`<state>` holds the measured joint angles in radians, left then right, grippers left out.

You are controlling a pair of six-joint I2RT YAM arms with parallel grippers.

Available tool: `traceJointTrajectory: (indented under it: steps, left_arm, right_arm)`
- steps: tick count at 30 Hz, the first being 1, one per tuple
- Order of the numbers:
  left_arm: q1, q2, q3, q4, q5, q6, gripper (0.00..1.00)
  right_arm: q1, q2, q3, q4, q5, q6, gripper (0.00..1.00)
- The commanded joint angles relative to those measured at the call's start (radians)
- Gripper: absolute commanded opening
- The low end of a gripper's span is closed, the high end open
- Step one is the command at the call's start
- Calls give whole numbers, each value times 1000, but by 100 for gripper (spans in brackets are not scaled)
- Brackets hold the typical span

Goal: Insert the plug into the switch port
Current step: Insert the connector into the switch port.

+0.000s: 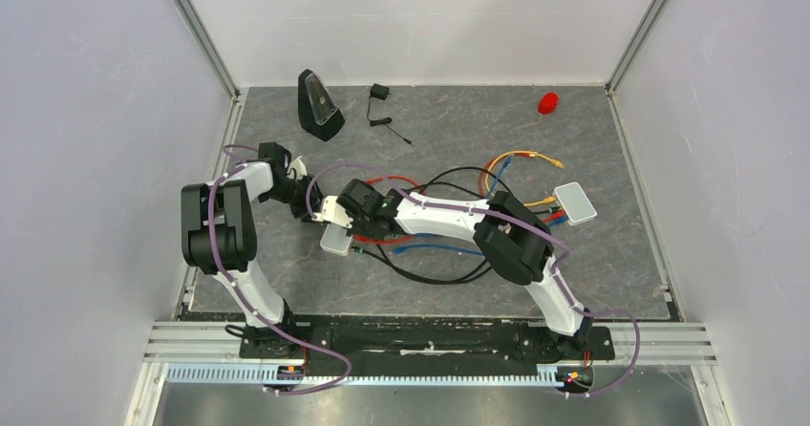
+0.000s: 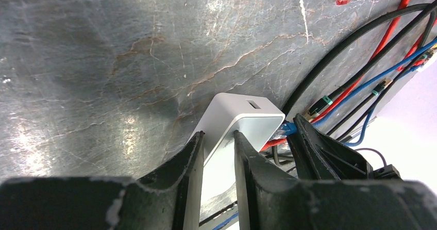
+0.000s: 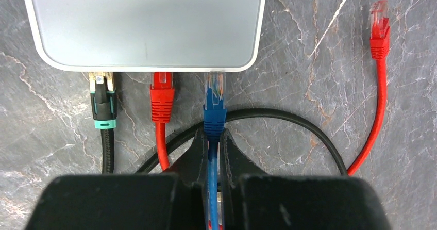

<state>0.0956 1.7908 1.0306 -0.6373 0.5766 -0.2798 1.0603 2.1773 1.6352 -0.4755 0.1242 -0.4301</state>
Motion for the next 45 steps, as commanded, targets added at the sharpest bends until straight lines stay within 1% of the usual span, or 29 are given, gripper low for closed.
traceJointTrajectory:
  steps: [1, 13, 18, 23, 28, 30, 34, 36, 41, 45]
  left_arm:
    - [-11, 21, 11, -28, 14, 51, 32]
    - [-10, 15, 9, -30, 10, 50, 31]
    - [-10, 15, 8, -28, 16, 50, 31]
    - [-9, 21, -6, -7, 71, 39, 31]
    - [-10, 31, -7, -6, 89, 41, 30]
    - [-10, 41, -9, -5, 99, 41, 30]
    - [-10, 56, -6, -5, 118, 43, 30]
    - [-10, 61, -3, -5, 122, 44, 30]
    - [-11, 73, 1, 3, 167, 58, 30]
    - [-13, 69, 6, 2, 186, 77, 30]
  right_arm:
    - [13, 29, 48, -54, 4, 18, 0]
    - [13, 28, 96, -127, 21, 48, 0]
    - [13, 48, 123, -120, 6, 57, 0]
    - [12, 80, 158, -109, 13, 64, 0]
    - [8, 96, 173, -80, 4, 69, 0]
    - [-1, 79, 125, -24, -34, 77, 0]
    - [-36, 9, -61, 141, -121, 106, 0]
    - [-42, -13, -122, 201, -172, 96, 0]
    - [-49, -41, -201, 307, -248, 56, 0]
    - [-53, -41, -184, 326, -255, 39, 0]
